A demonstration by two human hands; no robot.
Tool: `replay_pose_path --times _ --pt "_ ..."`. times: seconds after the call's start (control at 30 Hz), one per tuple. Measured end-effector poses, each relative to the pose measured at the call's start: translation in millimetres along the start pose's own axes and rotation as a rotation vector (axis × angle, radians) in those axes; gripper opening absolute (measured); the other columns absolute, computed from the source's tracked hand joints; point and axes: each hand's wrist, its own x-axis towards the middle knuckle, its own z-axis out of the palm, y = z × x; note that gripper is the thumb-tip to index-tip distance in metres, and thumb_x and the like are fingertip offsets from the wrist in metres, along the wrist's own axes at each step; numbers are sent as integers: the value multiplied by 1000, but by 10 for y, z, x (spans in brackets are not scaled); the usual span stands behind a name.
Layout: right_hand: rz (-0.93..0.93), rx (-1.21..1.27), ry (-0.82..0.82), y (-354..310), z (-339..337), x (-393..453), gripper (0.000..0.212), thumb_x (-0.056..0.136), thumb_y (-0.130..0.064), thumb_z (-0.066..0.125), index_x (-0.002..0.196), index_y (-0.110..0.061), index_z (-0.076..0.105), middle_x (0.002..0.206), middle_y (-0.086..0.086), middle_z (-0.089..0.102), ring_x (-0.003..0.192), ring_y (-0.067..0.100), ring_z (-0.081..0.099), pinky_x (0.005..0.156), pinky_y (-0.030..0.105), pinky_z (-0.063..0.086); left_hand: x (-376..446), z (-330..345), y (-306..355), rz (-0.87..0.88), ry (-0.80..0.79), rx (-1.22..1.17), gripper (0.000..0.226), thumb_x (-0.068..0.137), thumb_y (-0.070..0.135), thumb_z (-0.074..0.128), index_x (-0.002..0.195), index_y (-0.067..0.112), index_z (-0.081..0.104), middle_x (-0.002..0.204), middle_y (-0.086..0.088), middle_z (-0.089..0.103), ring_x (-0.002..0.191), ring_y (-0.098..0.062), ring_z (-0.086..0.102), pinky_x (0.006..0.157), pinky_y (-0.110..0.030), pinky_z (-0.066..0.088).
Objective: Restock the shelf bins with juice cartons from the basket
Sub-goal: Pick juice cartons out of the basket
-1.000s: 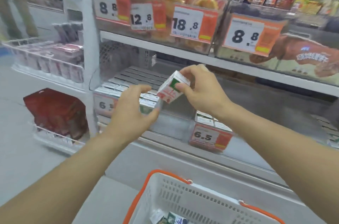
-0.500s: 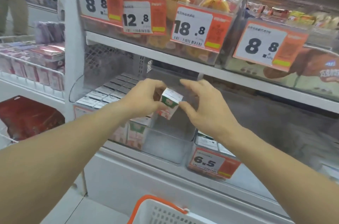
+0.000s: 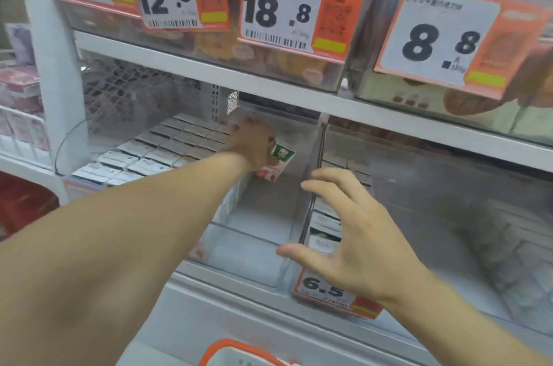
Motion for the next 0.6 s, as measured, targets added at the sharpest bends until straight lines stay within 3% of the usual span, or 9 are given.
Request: replay_pose_path --times 0.13,0.37,0.43,0.6 --pt "20 51 13 10 27 -22 80 70 -76 65 135 -30 51 144 -17 37 129 4 46 100 26 48 93 28 -2 -35 -19 37 41 77 42 79 109 19 68 134 -9 44 127 -30 41 105 -45 31" --pt "13 48 60 8 71 -25 73 72 -71 65 131 -30 51 141 -17 38 121 5 51 92 29 52 136 55 -11 22 48 -157 47 79 28 79 123 30 63 123 1 61 124 -24 43 102 -41 30" --pt "17 47 63 10 77 -31 73 72 -71 65 131 -30 51 141 -17 37 122 5 50 91 31 53 142 43 12 25 68 -96 42 81 28 77 121 28 63 119 1 62 123 -25 43 103 -42 31" --pt "30 51 63 -3 86 -34 73 71 -73 64 131 -32 51 142 -19 36 118 7 53 88 36 55 175 71 -37 -96 29 68 50 80 27 78 125 16 60 136 -9 48 134 -31 36 114 -52 25"
